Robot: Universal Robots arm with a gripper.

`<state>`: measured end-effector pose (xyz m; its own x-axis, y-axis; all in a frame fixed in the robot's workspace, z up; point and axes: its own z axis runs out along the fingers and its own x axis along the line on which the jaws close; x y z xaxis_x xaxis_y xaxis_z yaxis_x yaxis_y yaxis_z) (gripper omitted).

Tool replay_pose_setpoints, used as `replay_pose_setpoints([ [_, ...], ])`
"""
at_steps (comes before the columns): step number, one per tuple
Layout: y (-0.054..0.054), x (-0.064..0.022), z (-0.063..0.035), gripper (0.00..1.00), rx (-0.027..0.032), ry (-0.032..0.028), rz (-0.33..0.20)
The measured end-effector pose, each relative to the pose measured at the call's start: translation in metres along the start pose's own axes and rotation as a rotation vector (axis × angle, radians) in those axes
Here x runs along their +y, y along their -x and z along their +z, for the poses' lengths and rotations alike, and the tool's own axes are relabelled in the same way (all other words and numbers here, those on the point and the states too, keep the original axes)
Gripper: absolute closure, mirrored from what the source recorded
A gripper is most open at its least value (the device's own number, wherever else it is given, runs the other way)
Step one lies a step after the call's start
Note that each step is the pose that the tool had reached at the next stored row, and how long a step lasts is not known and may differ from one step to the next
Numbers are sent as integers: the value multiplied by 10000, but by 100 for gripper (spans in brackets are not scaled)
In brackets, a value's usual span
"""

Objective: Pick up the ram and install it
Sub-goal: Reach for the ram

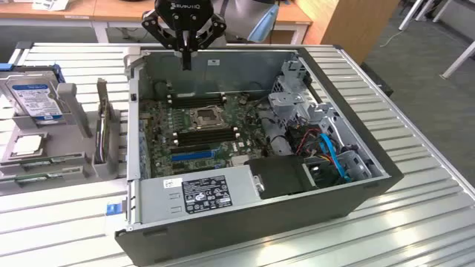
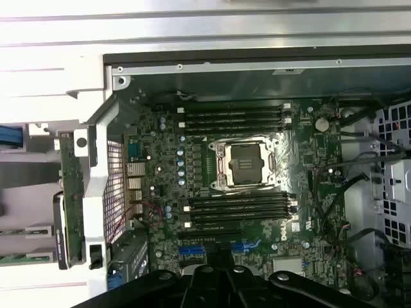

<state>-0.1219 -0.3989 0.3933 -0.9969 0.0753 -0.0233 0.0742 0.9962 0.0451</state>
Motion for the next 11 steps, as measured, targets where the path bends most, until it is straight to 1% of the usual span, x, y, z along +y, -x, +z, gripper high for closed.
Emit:
replay_pose_setpoints([
  [11,-25,-2,-1,90,0,0,0],
])
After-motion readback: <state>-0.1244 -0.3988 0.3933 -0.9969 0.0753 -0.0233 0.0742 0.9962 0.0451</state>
